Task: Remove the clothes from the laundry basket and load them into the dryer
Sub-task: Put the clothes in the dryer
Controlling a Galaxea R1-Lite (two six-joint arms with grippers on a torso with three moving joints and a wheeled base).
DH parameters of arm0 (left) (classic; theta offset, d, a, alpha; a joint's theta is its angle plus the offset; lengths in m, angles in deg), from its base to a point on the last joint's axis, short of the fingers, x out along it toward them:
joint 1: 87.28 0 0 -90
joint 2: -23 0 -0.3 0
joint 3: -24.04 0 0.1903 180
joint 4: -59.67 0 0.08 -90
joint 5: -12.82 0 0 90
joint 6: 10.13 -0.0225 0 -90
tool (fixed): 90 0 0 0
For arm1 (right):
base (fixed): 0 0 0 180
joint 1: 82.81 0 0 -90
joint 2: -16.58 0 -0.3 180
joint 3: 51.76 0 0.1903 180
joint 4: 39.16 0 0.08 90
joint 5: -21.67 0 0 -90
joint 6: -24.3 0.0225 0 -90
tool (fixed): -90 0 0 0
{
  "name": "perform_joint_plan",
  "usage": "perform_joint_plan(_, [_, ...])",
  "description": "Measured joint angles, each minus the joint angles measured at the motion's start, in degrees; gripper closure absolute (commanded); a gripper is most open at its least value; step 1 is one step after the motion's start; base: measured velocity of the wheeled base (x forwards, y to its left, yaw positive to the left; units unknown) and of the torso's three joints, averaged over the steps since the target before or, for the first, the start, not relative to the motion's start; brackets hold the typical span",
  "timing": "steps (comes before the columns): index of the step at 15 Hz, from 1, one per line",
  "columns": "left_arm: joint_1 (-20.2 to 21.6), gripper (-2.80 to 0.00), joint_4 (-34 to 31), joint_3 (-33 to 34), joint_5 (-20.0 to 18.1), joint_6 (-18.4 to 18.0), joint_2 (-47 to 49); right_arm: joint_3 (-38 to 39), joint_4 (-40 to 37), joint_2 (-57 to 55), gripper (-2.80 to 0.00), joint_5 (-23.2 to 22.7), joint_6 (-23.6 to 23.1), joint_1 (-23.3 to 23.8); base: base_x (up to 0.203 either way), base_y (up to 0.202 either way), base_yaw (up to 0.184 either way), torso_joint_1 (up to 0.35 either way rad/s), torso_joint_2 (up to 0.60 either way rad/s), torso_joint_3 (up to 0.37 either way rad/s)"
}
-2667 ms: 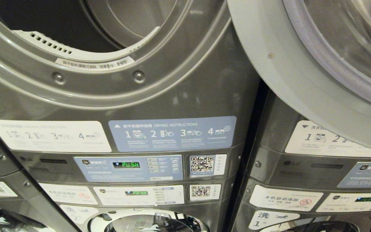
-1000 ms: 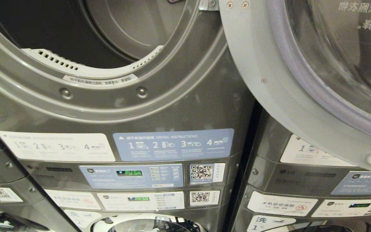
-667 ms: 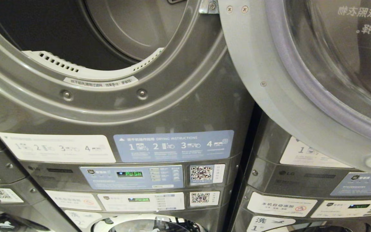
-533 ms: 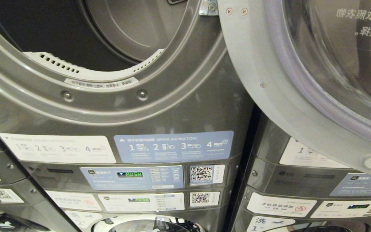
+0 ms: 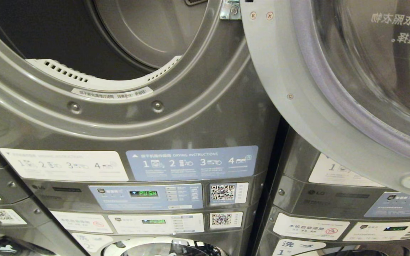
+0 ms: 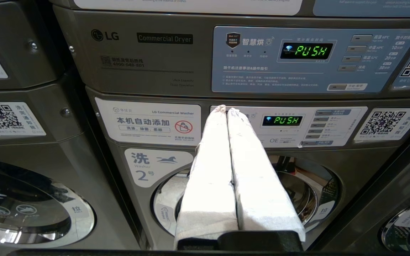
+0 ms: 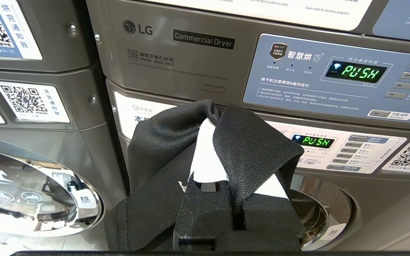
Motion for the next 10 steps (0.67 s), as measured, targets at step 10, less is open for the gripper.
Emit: perform_joint_plan(10, [0.0,0.00,0.0,0.0,0.0,0.0,0.0,0.0,0.0,0.0,0.00,0.0,0.1,0.0,0.000,0.086,0.000,0.001,0.00,0.002])
